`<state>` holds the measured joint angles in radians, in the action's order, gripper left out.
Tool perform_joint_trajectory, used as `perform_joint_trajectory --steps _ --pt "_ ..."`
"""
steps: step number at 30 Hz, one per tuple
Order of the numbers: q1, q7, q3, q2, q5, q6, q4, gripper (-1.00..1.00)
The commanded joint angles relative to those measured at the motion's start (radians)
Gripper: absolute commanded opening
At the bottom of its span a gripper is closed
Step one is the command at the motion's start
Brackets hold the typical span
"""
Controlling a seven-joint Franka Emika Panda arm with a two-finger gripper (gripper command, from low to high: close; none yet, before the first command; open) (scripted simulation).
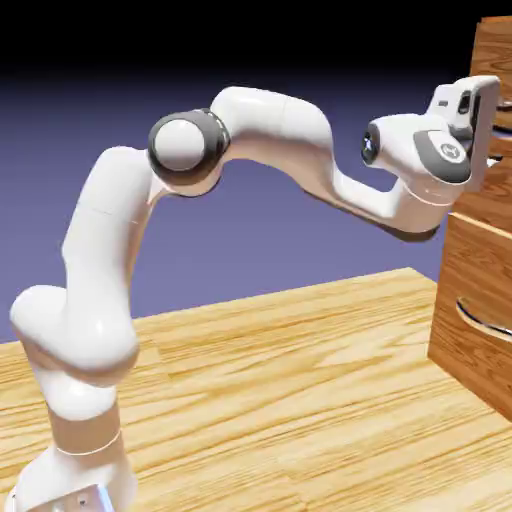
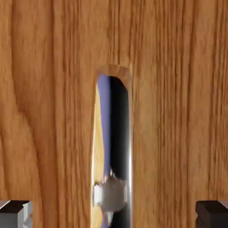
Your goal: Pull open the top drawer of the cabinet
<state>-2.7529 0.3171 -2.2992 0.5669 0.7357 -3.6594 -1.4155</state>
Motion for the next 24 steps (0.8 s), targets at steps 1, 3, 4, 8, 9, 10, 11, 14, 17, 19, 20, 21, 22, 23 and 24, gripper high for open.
perform_joint_trajectory --steps 1,3,4,8,9,10,11,14,17,19,20,21,22,23,24 --pt "-0.027 0.019 -0.022 0.015 0.013 0.01 0.033 0.0" --pt "-0.027 0.019 -0.022 0.015 0.013 0.01 0.033 -1.0" --pt "-0.046 -0.017 -0.058 0.005 -0.003 0.016 0.027 -1.0" --pt "-0.115 -0.181 -0.201 -0.046 -0.077 0.039 -0.021 -1.0" --pt "-0.125 -0.225 -0.229 -0.063 -0.098 0.041 -0.042 -1.0" --pt "-0.124 -0.268 -0.244 -0.083 -0.121 0.038 -0.073 -1.0" --pt "-0.104 -0.293 -0.23 -0.103 -0.138 0.029 -0.109 -1.0" --pt "-0.031 -0.354 -0.172 -0.163 -0.182 -0.003 -0.218 -1.0" --pt "0.04 -0.428 -0.122 -0.229 -0.225 -0.028 -0.326 -1.0" --pt "0.089 -0.485 -0.091 -0.278 -0.256 -0.042 -0.399 -1.0" --pt "0.114 -0.517 -0.077 -0.304 -0.272 -0.048 -0.435 -1.0" --pt "0.139 -0.55 -0.063 -0.331 -0.29 -0.053 -0.471 -1.0" --pt "0.163 -0.587 -0.051 -0.359 -0.309 -0.057 -0.507 -1.0" --pt "0.187 -0.627 -0.04 -0.389 -0.33 -0.061 -0.544 -1.0" --pt "0.211 -0.67 -0.031 -0.421 -0.353 -0.064 -0.579 -1.0"
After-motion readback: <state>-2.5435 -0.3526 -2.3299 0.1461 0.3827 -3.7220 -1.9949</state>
